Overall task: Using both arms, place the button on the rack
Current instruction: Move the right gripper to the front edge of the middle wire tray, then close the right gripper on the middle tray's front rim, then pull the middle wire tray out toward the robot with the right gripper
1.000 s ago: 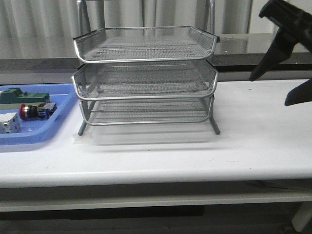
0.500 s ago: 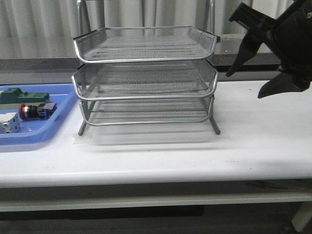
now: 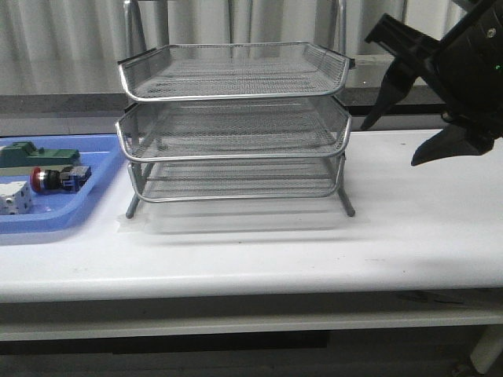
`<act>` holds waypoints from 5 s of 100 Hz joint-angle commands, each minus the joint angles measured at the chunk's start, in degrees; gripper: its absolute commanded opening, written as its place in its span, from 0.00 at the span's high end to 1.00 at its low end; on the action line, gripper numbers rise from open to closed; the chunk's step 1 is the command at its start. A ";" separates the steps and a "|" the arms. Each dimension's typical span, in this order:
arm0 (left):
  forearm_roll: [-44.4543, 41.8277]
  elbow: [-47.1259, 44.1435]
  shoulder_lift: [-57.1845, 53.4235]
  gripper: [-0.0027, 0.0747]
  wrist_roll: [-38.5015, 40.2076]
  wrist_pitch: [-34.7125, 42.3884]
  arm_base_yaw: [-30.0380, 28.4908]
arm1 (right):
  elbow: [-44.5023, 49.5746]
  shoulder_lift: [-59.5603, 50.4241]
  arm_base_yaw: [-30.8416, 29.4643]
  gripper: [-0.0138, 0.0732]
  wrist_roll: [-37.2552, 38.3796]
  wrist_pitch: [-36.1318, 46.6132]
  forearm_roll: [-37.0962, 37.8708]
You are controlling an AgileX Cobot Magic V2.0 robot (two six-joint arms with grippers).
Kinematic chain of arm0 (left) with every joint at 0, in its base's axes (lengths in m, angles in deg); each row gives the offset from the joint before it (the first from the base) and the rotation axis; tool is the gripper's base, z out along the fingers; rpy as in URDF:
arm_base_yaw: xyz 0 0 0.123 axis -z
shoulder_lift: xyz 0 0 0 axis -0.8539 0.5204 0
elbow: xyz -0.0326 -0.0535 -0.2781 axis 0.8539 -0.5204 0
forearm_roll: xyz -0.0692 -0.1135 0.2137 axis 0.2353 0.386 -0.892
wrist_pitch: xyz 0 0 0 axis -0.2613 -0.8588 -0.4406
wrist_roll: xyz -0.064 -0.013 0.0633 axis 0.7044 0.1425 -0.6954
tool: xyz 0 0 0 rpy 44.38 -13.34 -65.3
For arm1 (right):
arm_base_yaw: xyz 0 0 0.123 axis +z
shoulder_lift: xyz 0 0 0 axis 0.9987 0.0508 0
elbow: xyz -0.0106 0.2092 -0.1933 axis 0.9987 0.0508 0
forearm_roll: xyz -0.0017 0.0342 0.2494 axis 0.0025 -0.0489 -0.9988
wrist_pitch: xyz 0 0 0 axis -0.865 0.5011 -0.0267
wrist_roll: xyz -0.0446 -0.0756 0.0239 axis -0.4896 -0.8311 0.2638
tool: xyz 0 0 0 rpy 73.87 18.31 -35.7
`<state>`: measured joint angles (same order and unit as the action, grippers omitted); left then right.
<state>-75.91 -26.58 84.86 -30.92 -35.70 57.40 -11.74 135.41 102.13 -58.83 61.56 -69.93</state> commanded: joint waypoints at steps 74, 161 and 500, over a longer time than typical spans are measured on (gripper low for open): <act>-0.02 -3.15 -1.88 0.99 0.48 4.69 -0.04 | -1.93 5.58 -0.01 0.30 -42.55 -5.39 -49.09; -0.02 -3.15 -1.88 0.99 0.48 4.69 -0.04 | -3.26 15.52 -1.90 0.30 -67.54 -19.12 -74.05; -0.02 -3.15 -1.88 0.99 0.48 4.69 -0.04 | 17.23 0.50 -1.95 0.25 -77.31 -24.31 -66.20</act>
<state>-75.91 -26.58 84.86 -30.92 -35.70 57.40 6.41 138.84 100.22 -135.49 40.75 -136.36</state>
